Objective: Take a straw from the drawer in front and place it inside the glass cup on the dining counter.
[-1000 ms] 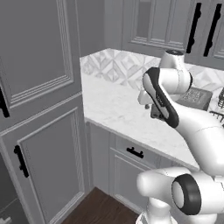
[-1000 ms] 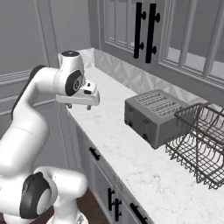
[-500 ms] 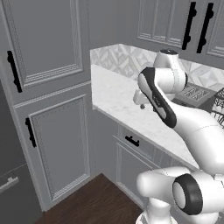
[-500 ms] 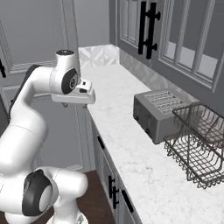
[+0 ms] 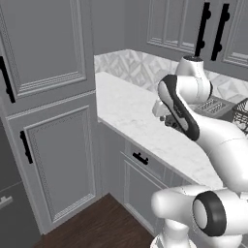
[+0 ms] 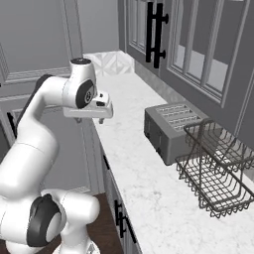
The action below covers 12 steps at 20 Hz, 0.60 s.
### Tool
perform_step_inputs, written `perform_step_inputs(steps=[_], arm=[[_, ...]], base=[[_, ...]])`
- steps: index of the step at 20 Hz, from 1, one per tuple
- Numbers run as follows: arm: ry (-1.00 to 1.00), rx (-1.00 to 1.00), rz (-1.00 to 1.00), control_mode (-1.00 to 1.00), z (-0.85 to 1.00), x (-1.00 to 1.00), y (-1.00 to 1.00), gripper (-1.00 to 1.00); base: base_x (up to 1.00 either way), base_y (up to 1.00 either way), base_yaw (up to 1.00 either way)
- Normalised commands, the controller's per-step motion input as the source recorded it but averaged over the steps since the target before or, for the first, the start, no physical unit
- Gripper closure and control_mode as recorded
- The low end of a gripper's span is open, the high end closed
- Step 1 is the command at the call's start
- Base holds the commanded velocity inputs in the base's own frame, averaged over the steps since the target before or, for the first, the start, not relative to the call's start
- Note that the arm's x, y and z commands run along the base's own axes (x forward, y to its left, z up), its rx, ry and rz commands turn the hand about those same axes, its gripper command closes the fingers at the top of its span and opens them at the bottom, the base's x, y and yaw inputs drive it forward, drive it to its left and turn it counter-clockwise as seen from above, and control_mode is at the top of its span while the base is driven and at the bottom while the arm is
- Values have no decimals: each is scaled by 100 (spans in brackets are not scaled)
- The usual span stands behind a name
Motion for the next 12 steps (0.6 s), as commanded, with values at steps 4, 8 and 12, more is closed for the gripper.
perform_step_inputs(steps=[4,8,12], arm=[[-12,-21,2,-100,-5,0,70,-100],[-14,-32,0,-100,-26,0,99,-100],[-5,-34,0,-100,-53,6,88,-100]], base=[[0,0,0],[0,0,0],[0,0,0]])
